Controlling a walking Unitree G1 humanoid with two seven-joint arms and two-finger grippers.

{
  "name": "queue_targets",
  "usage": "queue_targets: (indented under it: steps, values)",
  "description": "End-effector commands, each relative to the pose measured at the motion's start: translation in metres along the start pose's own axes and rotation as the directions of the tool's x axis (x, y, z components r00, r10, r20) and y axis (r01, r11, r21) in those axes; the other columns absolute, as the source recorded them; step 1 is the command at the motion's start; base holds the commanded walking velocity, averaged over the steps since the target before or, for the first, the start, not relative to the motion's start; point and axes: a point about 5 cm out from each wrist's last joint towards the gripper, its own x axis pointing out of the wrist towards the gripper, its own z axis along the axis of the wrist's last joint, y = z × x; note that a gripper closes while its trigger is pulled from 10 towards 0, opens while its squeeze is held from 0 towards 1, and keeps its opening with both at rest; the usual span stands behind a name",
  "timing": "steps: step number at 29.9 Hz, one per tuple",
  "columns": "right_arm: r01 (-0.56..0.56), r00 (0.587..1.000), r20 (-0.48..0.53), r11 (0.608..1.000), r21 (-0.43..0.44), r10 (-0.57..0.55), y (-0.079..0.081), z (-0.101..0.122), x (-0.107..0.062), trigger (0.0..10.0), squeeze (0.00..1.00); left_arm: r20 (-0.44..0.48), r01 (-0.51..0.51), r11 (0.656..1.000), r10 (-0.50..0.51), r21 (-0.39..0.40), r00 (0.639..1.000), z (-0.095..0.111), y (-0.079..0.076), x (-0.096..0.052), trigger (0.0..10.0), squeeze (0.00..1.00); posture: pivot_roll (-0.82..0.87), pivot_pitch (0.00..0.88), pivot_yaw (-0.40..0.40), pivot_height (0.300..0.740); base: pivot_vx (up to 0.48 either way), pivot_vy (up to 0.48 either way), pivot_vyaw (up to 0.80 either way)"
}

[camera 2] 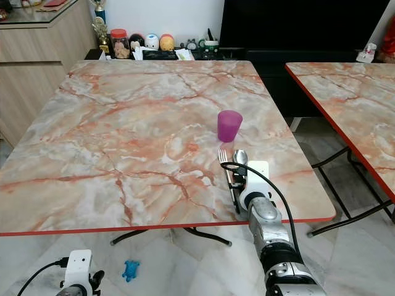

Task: Setting the table

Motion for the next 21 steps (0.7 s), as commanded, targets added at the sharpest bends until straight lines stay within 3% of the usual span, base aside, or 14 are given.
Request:
queue_targets:
  steps: [1,2,4,16,20,21]
  values:
    - [0.034,0.996,-0.077,0.999,0.007,-0.034,-0.008,-0.018,-0.005,6.9,0.0,-0.02,0.002,1.0,-0.002,0.002,1.0,-0.003,-0.001,0.0,10.0,0.0,0.04,0.0,-0.029,0.74,0.0,0.0,0.0]
    - [0.034,0.997,-0.076,0.999,0.009,-0.034,-0.007,-0.018,-0.005,0.5,0.0,-0.02,0.002,1.0,-0.002,0.002,1.0,-0.003,-0.001,0.0,10.0,0.0,0.04,0.0,-0.029,0.74,0.0,0.0,0.0]
    - [0.033,0.997,-0.071,0.999,0.012,-0.032,-0.007,-0.017,-0.005,0.0,0.0,-0.02,0.002,1.0,-0.002,0.003,1.0,-0.003,-0.001,0.0,10.0,0.0,0.04,0.0,-0.028,0.74,0.0,0.0,0.0]
    - [0.032,0.998,-0.059,0.999,0.002,-0.032,-0.006,-0.016,-0.005,0.0,0.0,-0.021,0.001,1.0,-0.001,0.0,1.0,-0.003,-0.001,0.0,10.0,0.0,0.04,0.0,-0.03,0.74,0.0,0.0,0.0]
    - [0.088,0.995,-0.042,0.996,-0.03,-0.09,-0.011,-0.015,-0.005,0.0,0.0,-0.023,-0.001,1.0,0.001,-0.002,1.0,-0.003,-0.001,0.0,10.0,0.0,0.04,0.0,-0.03,0.74,0.0,0.0,0.0]
    - [0.124,0.992,0.008,0.992,-0.014,-0.124,-0.015,-0.008,-0.006,0.0,0.0,-0.023,-0.001,1.0,0.001,0.002,1.0,-0.003,-0.001,0.0,10.0,0.0,0.04,0.0,-0.027,0.74,0.0,0.0,0.0]
